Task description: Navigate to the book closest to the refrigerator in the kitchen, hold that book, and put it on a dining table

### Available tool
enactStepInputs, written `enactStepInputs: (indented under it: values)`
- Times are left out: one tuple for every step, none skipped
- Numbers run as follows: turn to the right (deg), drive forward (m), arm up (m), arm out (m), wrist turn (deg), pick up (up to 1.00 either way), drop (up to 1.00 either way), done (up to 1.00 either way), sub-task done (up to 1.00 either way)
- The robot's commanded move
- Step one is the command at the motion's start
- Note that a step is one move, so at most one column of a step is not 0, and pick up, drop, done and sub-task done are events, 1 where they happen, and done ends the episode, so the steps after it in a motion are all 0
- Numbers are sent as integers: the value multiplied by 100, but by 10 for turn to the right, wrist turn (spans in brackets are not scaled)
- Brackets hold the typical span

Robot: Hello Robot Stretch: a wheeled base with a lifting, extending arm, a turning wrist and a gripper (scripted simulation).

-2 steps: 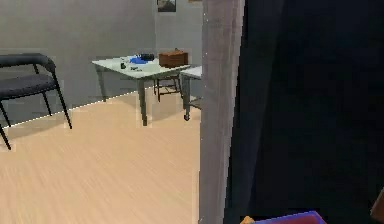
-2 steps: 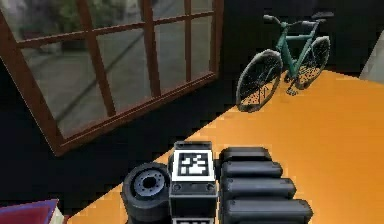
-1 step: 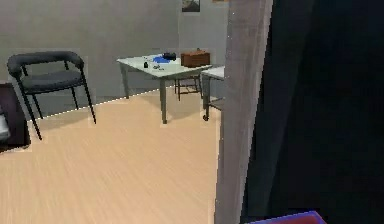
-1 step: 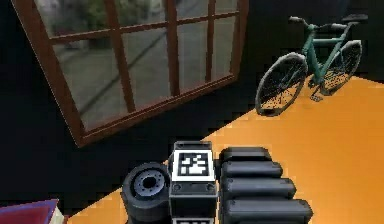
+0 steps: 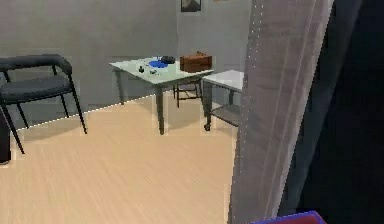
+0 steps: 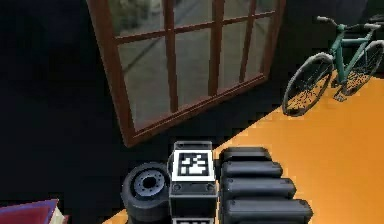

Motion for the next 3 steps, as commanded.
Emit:
enactStepInputs:
  values:
    - [-210, 0, 0, 0, 0, 0, 0, 0, 0]
    - [0, 100, 0, 0, 0, 0, 0, 0, 0]
    - [-30, 0, 0, 0, 0, 0, 0, 0, 0]
